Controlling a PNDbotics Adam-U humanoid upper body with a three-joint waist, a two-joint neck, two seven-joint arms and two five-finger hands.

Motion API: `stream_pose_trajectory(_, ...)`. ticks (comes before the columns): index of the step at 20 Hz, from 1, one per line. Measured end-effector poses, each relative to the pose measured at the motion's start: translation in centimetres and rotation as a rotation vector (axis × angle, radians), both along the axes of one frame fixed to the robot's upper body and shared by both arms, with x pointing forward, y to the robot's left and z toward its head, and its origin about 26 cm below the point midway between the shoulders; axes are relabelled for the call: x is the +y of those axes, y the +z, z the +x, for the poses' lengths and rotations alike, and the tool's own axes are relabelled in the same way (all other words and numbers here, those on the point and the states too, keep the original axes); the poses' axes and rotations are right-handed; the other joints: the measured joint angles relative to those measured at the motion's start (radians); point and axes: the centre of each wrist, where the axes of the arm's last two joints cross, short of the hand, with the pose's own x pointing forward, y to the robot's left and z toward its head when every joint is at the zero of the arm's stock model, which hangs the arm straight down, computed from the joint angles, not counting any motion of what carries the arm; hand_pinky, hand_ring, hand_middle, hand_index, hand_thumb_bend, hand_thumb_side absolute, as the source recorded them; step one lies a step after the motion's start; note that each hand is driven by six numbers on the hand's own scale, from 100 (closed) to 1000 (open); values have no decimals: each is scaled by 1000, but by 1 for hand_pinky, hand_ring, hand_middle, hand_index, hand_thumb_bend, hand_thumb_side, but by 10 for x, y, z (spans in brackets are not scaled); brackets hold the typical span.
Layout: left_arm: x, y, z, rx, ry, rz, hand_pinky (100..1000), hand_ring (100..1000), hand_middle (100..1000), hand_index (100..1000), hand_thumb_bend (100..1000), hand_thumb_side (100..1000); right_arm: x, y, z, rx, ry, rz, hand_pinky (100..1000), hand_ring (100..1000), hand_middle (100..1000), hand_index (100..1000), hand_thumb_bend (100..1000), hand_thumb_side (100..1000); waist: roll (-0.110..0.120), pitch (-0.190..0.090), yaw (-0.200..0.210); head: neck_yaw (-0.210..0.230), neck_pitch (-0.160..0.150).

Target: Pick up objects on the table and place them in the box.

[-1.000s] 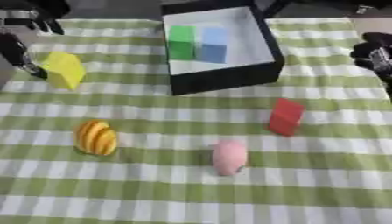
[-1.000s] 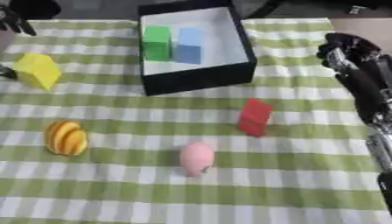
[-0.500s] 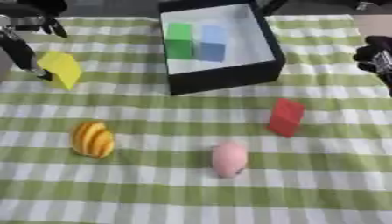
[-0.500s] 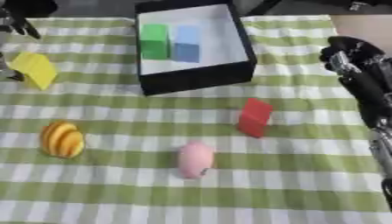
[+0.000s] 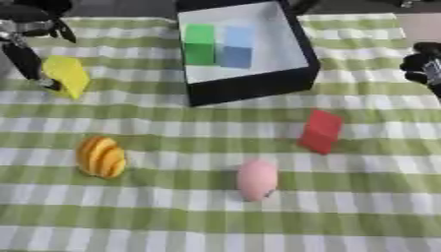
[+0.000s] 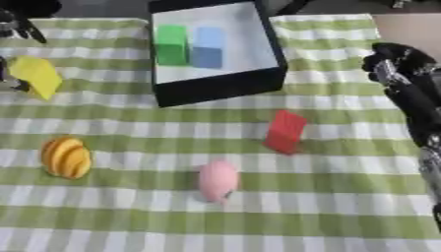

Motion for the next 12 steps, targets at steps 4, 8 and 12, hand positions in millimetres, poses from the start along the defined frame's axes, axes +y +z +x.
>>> stream_pose_trajectory(4,3,-1,1,-1,14,-16,861,860,814,855,651,100,0,0,0,2,1,-4,835,764,654,775,100,514,5,16,-9,3,-4)
stream_pose_trajectory(8,4,-3,1,9,26,-21,860,859,813,837,646,100,1,0,0,1,1,-8,835,764,654,775,100,517,5,19,-10,3,-9)
stream_pose_trajectory(12,5,-5,2,46,47,-13,859,851,798,809,639,100,1,0,0,1,-1,-8,835,762,652,775,100,518,5,21,-10,3,-9)
